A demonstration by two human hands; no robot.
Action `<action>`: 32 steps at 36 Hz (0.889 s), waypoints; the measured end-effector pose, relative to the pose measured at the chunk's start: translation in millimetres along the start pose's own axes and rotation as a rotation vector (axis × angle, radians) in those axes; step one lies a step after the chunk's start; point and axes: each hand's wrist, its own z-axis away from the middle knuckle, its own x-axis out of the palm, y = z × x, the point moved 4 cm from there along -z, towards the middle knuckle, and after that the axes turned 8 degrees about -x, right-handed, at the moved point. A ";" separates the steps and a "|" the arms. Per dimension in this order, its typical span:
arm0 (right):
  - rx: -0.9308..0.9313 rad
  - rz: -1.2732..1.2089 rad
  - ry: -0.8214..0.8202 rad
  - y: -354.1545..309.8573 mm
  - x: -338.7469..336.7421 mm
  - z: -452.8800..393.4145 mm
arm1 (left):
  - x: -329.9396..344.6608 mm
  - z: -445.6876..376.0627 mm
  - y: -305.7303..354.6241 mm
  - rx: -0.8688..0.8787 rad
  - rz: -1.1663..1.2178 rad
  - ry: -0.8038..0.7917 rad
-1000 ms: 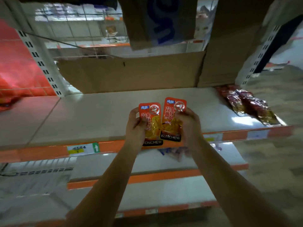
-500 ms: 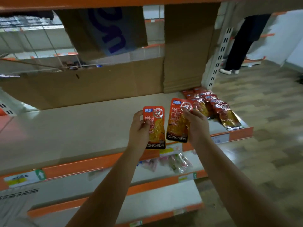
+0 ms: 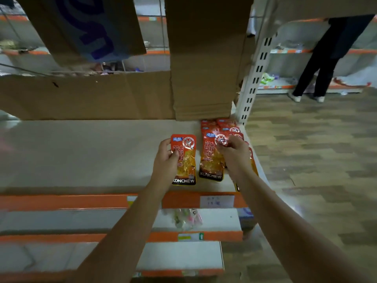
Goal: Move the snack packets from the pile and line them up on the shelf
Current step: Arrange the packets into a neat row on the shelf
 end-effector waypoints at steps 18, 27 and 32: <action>-0.343 1.011 -0.240 -10.2 0.2 -24.9 | 5.9 -11.4 -0.7 -0.024 -0.083 -0.055; -0.412 1.210 -0.254 -1.0 3.9 -23.3 | 9.5 -3.4 3.2 -0.052 -0.168 -0.044; -0.410 1.227 -0.239 -2.0 1.0 -19.9 | 14.1 -2.3 1.8 -0.102 -0.166 -0.068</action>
